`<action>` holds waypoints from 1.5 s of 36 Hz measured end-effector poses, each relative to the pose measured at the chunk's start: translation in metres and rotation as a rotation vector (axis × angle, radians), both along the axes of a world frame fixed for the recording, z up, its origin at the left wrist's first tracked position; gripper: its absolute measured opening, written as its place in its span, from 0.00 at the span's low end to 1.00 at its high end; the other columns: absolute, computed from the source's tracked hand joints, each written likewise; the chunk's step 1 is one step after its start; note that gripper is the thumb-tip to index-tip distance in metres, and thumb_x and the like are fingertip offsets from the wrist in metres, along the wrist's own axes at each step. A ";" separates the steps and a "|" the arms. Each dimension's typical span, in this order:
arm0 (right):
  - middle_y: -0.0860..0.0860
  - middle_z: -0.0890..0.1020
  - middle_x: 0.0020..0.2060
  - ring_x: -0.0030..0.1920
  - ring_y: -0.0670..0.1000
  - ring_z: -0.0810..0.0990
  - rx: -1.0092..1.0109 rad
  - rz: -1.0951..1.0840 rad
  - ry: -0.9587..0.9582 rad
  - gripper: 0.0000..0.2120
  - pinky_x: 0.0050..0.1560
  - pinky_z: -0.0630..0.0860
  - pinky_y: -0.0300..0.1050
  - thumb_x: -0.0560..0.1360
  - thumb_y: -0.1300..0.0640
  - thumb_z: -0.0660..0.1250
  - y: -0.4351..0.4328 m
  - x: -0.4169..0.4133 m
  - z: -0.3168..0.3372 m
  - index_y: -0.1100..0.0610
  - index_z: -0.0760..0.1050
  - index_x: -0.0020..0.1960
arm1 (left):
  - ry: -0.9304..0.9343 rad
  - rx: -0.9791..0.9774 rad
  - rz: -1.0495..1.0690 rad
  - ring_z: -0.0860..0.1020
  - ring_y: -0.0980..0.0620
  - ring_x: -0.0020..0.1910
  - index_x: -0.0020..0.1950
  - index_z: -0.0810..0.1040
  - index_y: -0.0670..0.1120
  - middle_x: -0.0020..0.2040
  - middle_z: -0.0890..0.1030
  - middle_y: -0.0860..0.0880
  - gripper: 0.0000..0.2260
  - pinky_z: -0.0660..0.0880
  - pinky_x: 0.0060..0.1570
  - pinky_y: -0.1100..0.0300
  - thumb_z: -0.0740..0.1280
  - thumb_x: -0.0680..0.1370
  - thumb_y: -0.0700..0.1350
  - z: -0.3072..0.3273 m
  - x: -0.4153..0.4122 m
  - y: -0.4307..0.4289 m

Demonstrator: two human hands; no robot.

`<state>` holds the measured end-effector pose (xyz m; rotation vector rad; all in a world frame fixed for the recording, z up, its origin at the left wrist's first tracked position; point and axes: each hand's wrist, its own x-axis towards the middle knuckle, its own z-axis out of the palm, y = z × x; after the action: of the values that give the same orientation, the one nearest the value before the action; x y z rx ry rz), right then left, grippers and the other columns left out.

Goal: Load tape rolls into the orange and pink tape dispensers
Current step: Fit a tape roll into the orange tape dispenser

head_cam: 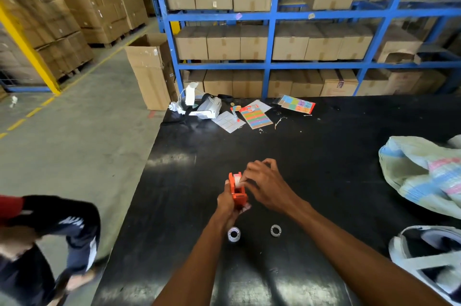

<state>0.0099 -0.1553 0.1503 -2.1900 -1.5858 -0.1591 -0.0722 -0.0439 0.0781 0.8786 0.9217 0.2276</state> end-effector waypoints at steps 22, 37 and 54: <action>0.50 0.75 0.41 0.42 0.50 0.72 0.191 -0.152 -0.219 0.04 0.48 0.64 0.45 0.74 0.59 0.71 -0.016 -0.039 -0.051 0.52 0.79 0.48 | 0.035 -0.096 -0.017 0.82 0.45 0.43 0.59 0.79 0.39 0.44 0.83 0.41 0.20 0.79 0.41 0.51 0.56 0.82 0.53 0.007 0.011 0.006; 0.45 0.76 0.42 0.43 0.49 0.76 0.366 -0.342 0.130 0.03 0.45 0.69 0.49 0.77 0.54 0.68 -0.031 -0.042 -0.068 0.50 0.80 0.46 | 0.012 0.084 -0.196 0.84 0.46 0.40 0.57 0.79 0.37 0.45 0.85 0.40 0.28 0.80 0.40 0.55 0.54 0.82 0.60 0.002 0.012 0.013; 0.45 0.88 0.46 0.45 0.41 0.86 0.206 -0.434 0.888 0.10 0.50 0.83 0.43 0.78 0.52 0.71 -0.028 -0.004 -0.096 0.51 0.85 0.57 | 0.123 0.255 -0.279 0.84 0.52 0.40 0.49 0.79 0.44 0.44 0.84 0.40 0.19 0.82 0.38 0.61 0.54 0.84 0.53 -0.020 0.021 -0.017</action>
<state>0.0063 -0.1837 0.0542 -1.9695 -0.5790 0.4467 -0.0510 -0.0607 0.0579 1.2572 0.8837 0.0502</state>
